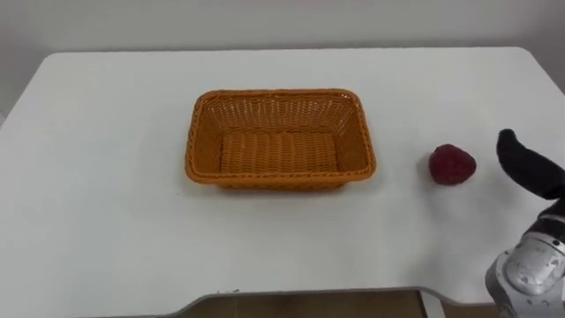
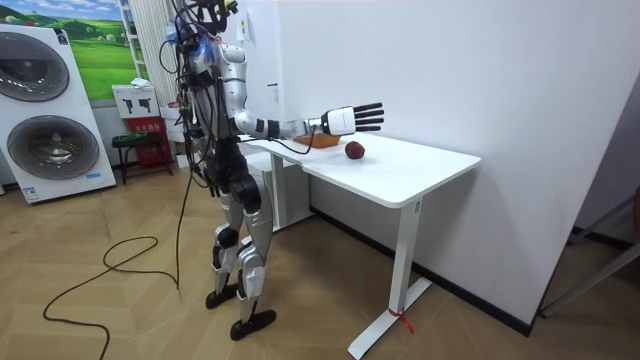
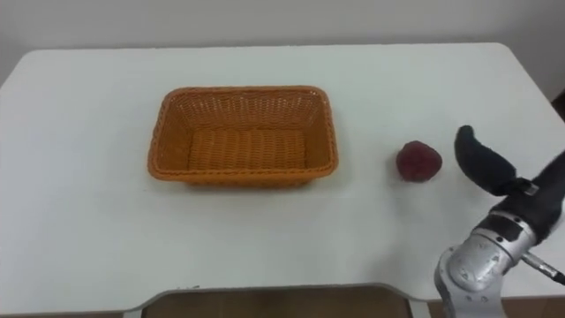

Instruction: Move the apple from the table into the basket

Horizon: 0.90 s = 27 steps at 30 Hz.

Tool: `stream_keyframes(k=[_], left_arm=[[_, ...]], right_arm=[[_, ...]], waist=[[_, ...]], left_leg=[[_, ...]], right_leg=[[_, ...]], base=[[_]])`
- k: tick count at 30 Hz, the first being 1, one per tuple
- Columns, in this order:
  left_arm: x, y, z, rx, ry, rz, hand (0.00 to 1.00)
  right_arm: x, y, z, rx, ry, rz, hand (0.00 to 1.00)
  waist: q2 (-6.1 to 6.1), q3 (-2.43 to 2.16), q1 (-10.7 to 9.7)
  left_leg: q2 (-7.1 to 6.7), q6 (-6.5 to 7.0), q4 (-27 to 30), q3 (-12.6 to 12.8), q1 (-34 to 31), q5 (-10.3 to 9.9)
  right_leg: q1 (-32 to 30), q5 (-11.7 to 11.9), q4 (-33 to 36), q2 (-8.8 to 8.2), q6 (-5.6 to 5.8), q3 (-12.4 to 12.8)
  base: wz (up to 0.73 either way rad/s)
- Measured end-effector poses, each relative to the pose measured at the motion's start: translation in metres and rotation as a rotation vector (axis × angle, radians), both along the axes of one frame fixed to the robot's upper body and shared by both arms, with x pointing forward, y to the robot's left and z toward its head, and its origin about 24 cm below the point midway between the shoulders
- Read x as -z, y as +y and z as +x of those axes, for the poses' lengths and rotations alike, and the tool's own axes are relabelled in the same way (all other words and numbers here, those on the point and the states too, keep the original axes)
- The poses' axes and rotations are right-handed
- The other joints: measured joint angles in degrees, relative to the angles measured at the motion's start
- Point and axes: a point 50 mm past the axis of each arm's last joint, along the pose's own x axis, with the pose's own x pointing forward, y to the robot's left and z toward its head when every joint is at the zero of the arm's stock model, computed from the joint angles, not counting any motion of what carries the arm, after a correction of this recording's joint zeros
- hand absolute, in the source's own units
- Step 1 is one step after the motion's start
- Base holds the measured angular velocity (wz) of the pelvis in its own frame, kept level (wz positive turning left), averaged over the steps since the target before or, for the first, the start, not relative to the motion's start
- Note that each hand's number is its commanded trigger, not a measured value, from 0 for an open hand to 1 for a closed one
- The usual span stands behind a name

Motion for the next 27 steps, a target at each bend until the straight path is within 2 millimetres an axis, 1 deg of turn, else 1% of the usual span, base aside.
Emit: stream_keyframes(k=[2, 5, 10, 13, 15, 17, 19, 21, 23, 24, 27], left_arm=[[0.001, 0.0, 0.0, 0.001, 0.01, -0.002, 0.0], [0.001, 0.0, -0.001, 0.001, 0.012, -0.006, 0.0], [0.001, 0.0, -0.001, 0.001, 0.013, -0.012, 0.0], [0.001, -0.001, 0.001, 0.001, 0.01, -0.018, 0.0], [0.002, -0.002, 0.001, 0.01, 0.011, -0.026, 0.0], [0.002, -0.003, 0.004, 0.025, 0.009, -0.036, 0.0], [0.002, -0.003, 0.004, 0.027, 0.01, -0.044, 0.0], [0.002, -0.002, 0.004, 0.029, 0.011, -0.046, 0.0], [0.001, -0.001, 0.003, 0.027, 0.013, -0.042, 0.0], [0.001, 0.0, 0.003, 0.026, 0.017, -0.041, 0.0], [0.001, 0.002, 0.0, 0.027, 0.034, -0.035, 0.0]], right_arm=[[0.004, 0.007, 0.002, -0.078, 0.031, -0.01, 0.0], [0.007, 0.015, 0.003, -0.156, 0.062, -0.018, 0.0], [0.015, 0.024, 0.003, -0.251, 0.112, -0.033, 0.0], [0.017, 0.027, 0.004, -0.288, 0.132, -0.031, 0.0], [0.022, 0.031, 0.003, -0.32, 0.159, -0.029, 0.0], [0.035, 0.034, 0.001, -0.364, 0.237, -0.017, 0.0], [0.039, 0.037, 0.001, -0.389, 0.265, -0.019, 0.0], [0.04, 0.036, 0.001, -0.399, 0.276, -0.026, 0.0], [0.044, 0.03, 0.001, -0.391, 0.303, -0.036, 0.0], [0.045, 0.029, 0.002, -0.388, 0.307, -0.038, 0.0], [0.047, 0.022, 0.003, -0.374, 0.335, -0.04, 0.0]], waist=[[-0.12, 0.05, 0.51], [-0.4, 0.08, 0.68], [-0.55, 0.21, 0.83], [-0.58, 0.18, 0.86], [-0.58, 0.17, 0.76], [-0.55, 0.18, 0.75], [-0.5, 0.18, 0.86], [-0.67, 0.06, 0.84], [-0.96, -0.09, 0.91], [-1.03, -0.07, 0.95], [-1.41, -0.22, 0.9]], left_leg=[[-0.01, 0.0, -0.34, -0.18, 0.7, 0.02], [-0.01, 0.0, -0.45, -0.45, 1.07, 0.02], [-0.02, 0.0, -0.67, -0.56, 1.45, 0.02], [-0.05, 0.0, -0.65, -0.77, 1.52, 0.02], [-0.05, 0.0, -0.64, -1.11, 1.57, 0.02], [-0.07, 0.0, -0.63, -1.33, 1.7, 0.02], [-0.07, 0.0, -0.64, -1.26, 1.68, 0.02], [-0.06, 0.0, -0.61, -1.25, 1.7, 0.02], [-0.09, 0.0, -0.64, -1.32, 1.96, 0.02], [-0.1, 0.0, -0.68, -1.35, 2.12, 0.02], [-0.1, 0.0, -0.67, -1.3, 2.2, 0.02]], right_leg=[[1.11, 0.07, -0.7, 0.0, -0.05, -0.21], [1.42, 0.07, -0.74, 0.0, -0.05, -0.25], [1.9, 0.07, -0.89, 0.0, -0.05, -0.27], [2.44, 0.16, -1.54, 0.02, 0.0, -0.38], [2.59, 0.18, -1.64, 0.04, -0.01, -0.49], [2.89, 0.18, -1.71, 0.02, 0.0, -0.69], [2.89, 0.18, -1.7, 0.01, 0.0, -0.7], [2.92, 0.18, -1.69, 0.01, 0.0, -0.73], [3.13, 0.18, -1.68, -0.06, 0.0, -0.83], [3.28, 0.18, -1.67, -0.07, 0.0, -0.84], [3.43, 0.18, -1.68, -0.08, 0.0, -0.93]], base=[[0.05], [0.0], [0.0], [0.02], [0.06], [0.06], [0.0], [0.0], [0.0], [0.0], [0.0]])
